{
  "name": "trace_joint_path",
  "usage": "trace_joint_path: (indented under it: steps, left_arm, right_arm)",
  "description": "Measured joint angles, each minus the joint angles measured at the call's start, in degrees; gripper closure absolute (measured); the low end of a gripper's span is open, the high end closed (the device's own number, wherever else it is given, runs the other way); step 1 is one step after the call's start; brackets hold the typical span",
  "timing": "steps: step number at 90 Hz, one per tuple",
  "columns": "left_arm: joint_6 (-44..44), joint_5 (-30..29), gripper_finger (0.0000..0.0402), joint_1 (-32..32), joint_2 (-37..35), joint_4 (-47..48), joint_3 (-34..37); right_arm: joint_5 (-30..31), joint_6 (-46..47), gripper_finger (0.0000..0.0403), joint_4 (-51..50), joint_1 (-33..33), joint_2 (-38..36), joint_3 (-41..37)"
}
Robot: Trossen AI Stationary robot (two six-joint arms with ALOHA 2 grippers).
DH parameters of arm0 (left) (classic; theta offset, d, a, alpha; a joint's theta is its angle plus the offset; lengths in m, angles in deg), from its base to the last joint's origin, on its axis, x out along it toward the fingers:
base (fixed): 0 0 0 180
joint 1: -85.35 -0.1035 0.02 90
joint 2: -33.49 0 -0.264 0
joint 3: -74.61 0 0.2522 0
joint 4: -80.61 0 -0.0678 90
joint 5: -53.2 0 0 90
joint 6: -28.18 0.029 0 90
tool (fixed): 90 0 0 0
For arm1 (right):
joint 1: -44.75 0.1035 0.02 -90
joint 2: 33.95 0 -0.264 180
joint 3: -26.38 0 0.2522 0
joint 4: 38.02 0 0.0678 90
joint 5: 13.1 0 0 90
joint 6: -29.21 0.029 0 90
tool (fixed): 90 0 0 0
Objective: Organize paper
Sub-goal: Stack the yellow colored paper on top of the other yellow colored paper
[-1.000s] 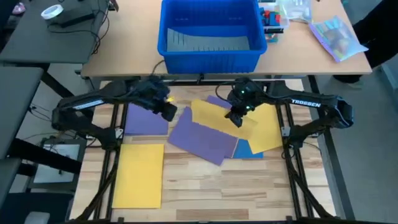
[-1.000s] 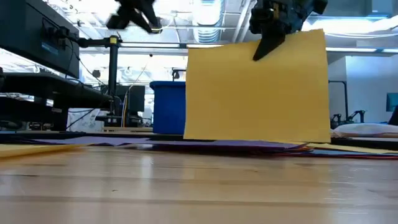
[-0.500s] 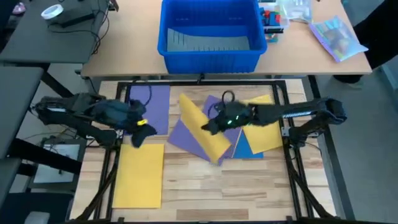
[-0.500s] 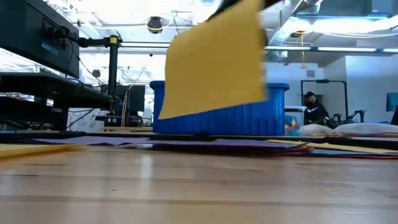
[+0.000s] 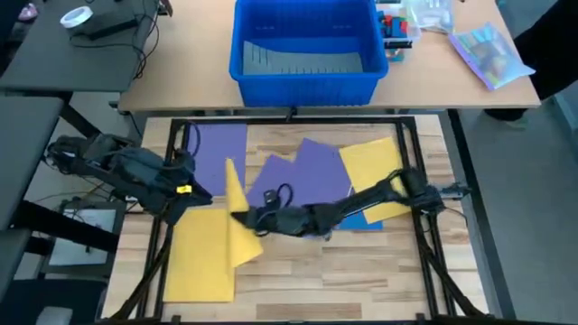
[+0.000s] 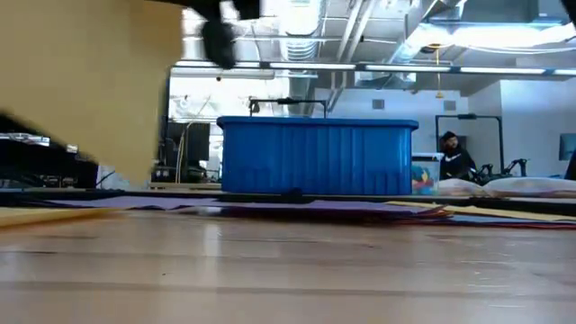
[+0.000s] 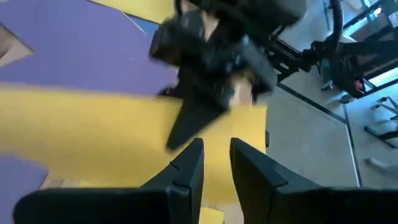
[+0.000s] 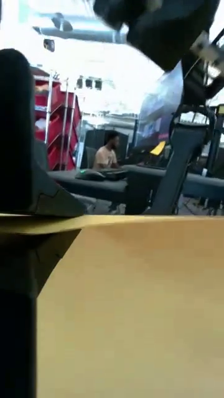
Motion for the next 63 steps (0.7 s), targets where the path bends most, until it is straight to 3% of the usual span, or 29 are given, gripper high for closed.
trace_joint_path:
  steps: [14,33,47,63]
  left_arm:
    - [0.0,0.0,0.0341,0.0,-0.2,0.0,0.0]
    - [0.9,0.0,0.0341,0.0,-0.2,0.0,0.0]
    - [0.8,0.0,0.0341,0.0,-0.2,-0.1,0.0]
    - [0.9,0.0,0.0341,0.0,-0.2,-0.1,0.0]
  right_arm:
    - [0.0,0.0,0.0403,1.5,-0.7,9.0,10.7]
    - [0.4,-2.3,0.0403,12.7,-0.7,19.7,22.4]
    - [3.8,1.5,0.0403,9.7,1.0,25.9,29.7]
    - [11.6,8.5,0.0403,-2.0,2.9,29.8,34.6]
